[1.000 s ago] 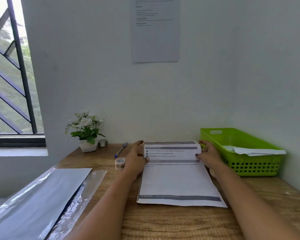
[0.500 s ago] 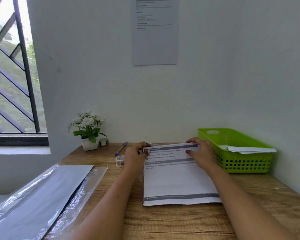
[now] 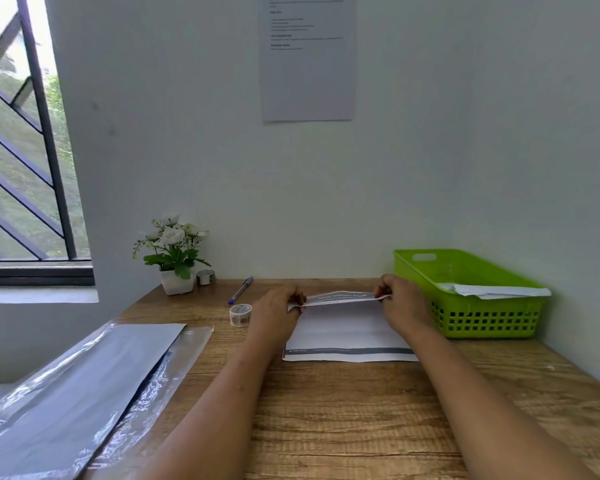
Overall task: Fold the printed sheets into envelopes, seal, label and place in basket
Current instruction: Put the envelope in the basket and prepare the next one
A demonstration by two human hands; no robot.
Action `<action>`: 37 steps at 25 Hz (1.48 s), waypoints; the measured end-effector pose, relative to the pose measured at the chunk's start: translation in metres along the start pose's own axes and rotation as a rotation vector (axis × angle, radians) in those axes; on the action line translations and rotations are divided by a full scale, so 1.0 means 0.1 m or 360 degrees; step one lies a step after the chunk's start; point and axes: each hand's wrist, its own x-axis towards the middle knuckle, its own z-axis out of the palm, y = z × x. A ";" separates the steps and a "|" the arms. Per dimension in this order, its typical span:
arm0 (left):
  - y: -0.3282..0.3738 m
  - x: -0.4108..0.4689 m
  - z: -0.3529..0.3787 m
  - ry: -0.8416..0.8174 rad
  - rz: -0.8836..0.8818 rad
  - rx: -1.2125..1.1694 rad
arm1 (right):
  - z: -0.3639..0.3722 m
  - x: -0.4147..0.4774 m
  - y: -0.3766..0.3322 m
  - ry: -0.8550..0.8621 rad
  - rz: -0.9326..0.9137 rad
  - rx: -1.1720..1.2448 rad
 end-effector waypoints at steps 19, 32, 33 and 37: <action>0.03 0.01 0.11 -0.0860 -0.0197 0.0263 | 0.02 -0.22 -0.37 -0.1546 -0.0289 -0.0405; 0.08 0.06 -0.14 -0.0481 -0.0452 -0.0228 | -0.10 -0.18 -0.42 -0.0329 -0.0780 -0.0603; 0.07 0.07 -0.13 -0.0518 -0.0422 -0.0181 | -0.07 -0.17 -0.41 -0.0335 -0.0762 -0.0699; -0.01 0.05 0.02 -0.0481 -0.0328 0.0232 | 0.09 -0.20 -0.35 -0.0307 -0.0675 -0.1170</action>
